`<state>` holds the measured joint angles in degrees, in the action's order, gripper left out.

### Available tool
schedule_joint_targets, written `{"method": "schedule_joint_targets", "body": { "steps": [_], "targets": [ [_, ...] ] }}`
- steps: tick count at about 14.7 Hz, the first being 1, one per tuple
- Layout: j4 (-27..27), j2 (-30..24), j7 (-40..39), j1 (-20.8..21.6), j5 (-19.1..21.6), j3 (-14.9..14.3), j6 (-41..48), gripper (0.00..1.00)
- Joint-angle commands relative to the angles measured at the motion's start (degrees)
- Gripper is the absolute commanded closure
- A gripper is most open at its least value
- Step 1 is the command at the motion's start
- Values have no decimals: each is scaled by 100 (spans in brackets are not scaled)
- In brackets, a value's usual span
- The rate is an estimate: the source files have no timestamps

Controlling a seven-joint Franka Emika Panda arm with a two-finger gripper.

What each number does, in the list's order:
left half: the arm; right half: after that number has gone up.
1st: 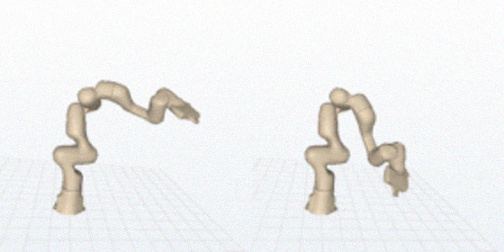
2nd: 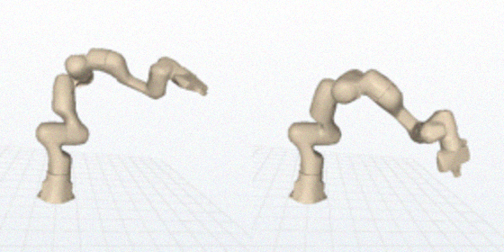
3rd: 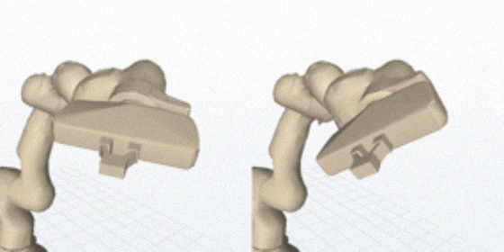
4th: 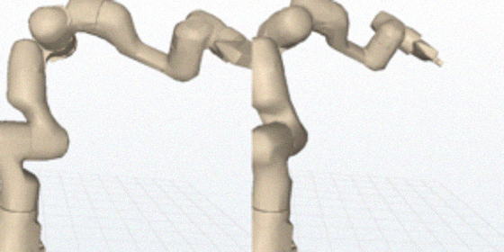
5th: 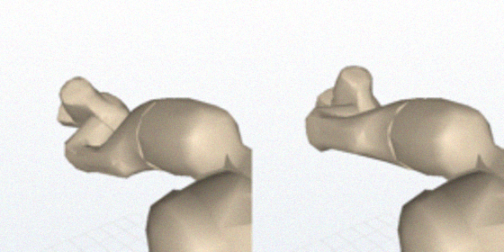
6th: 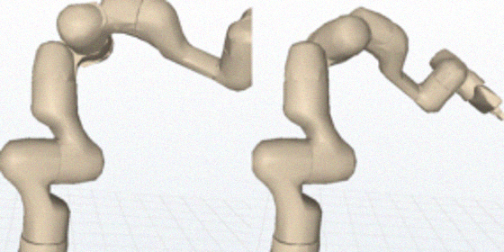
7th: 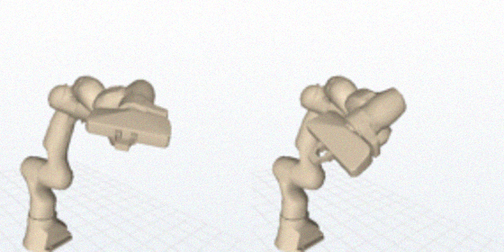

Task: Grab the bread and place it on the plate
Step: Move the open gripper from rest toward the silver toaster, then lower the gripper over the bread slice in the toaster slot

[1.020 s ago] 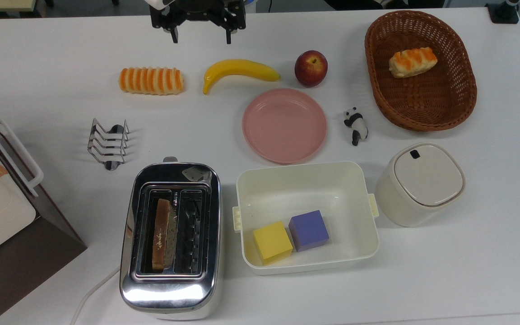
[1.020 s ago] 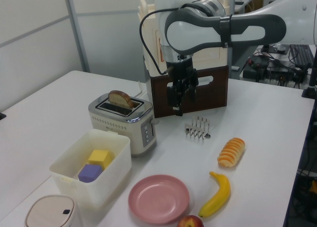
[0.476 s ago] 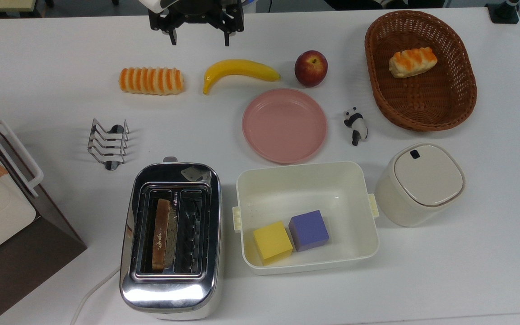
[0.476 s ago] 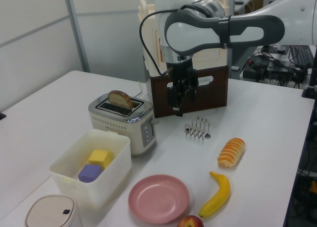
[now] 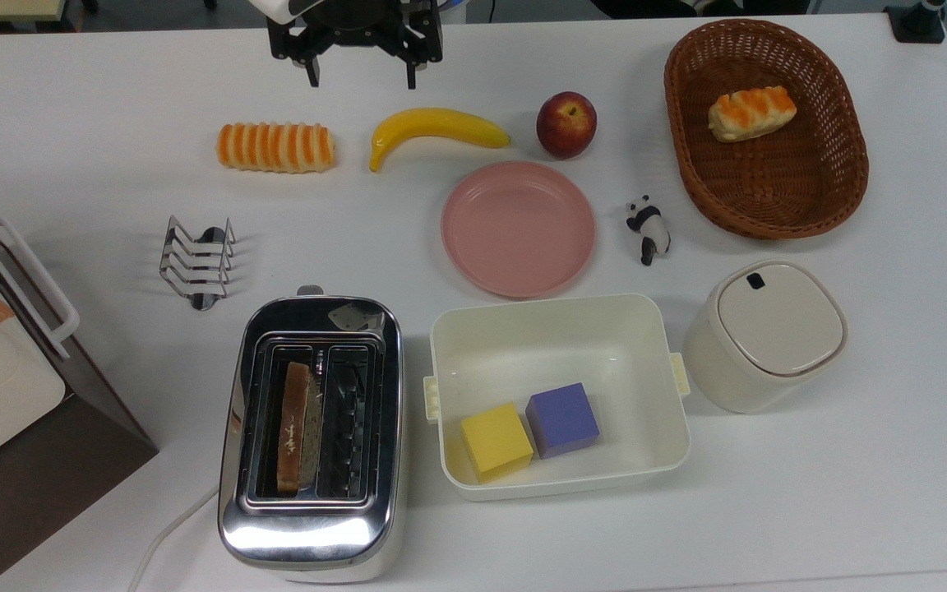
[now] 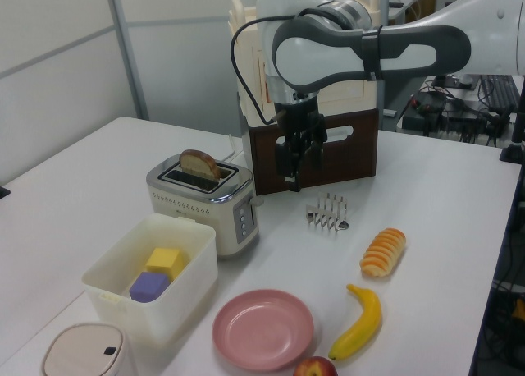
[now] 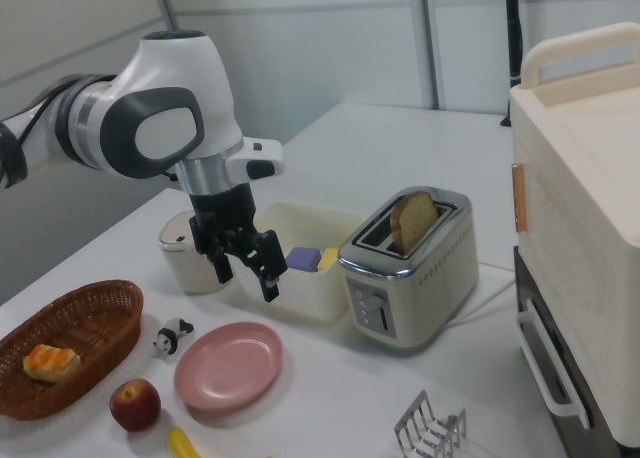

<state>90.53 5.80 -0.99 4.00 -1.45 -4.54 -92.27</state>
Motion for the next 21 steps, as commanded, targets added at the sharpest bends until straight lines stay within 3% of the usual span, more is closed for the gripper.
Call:
{"method": "schedule_joint_targets", "body": {
  "steps": [1, 7, 13, 18, 21],
  "targets": [
    [0, 43, 37, 22, 57, -82, -448, 0],
    [-263, 237, 90, -5, 83, -214, -1528, 0],
    [-404, 1105, 590, 22, -74, -390, -3998, 3],
    [-1044, 2029, 644, 22, -233, -408, -4343, 3],
    [-1256, 2284, 705, 22, -294, -434, -4702, 3]
  ]
}}
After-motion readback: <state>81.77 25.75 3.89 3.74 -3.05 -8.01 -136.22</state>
